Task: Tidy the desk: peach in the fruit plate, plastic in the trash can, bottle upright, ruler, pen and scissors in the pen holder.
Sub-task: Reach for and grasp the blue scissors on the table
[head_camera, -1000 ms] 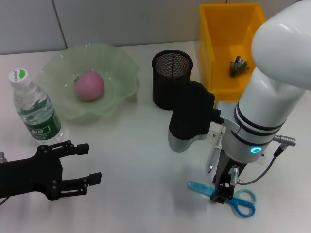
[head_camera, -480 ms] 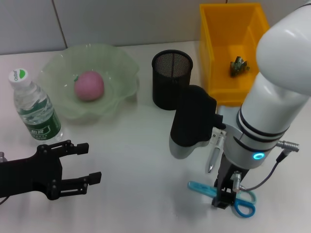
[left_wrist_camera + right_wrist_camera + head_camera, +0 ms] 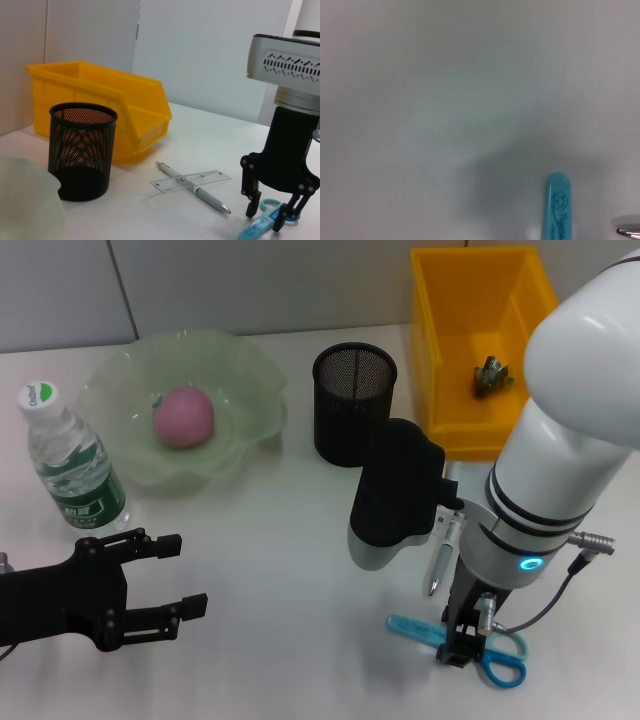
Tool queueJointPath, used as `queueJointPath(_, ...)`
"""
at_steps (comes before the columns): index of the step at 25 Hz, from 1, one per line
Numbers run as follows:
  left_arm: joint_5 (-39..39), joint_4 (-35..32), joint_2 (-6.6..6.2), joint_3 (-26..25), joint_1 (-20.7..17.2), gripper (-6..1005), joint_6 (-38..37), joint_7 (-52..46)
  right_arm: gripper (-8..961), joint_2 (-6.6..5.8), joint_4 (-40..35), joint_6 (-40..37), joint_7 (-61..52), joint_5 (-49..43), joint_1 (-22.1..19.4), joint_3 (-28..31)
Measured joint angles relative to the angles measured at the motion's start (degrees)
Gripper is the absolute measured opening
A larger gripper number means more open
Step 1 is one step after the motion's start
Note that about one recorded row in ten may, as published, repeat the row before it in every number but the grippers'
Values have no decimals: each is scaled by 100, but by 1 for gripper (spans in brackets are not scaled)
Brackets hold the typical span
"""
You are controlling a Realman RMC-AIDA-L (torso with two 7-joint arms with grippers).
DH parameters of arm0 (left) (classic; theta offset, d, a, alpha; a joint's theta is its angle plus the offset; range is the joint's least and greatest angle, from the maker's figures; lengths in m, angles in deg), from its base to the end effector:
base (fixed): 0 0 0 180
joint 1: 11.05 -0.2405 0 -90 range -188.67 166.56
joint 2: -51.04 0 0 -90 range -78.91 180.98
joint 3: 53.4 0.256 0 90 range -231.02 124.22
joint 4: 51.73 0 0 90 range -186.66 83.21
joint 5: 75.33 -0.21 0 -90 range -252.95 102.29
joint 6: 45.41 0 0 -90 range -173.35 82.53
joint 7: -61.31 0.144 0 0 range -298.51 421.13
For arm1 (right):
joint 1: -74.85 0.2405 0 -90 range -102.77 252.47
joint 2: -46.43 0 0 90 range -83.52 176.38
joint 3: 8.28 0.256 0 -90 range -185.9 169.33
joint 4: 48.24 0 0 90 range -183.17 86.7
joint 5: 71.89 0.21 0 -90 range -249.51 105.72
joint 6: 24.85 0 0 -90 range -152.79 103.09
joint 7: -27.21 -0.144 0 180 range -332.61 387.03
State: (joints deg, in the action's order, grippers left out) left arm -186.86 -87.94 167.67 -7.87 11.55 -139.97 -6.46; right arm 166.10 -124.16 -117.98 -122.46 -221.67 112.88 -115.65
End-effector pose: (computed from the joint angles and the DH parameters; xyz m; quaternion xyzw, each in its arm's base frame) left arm -0.2950 0.2819 0.0017 -0.9548 -0.1593 -0.2286 0.1039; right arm 0.1609 0.2994 -0.0732 -0.9226 0.1642 -0.3434 0.0626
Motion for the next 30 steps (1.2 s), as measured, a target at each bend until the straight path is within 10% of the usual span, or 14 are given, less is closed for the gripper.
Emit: queueJointPath(30,16,0,-19,0,50,815,17,-39,385,-14,-10,42,-1,-65,-16,-48)
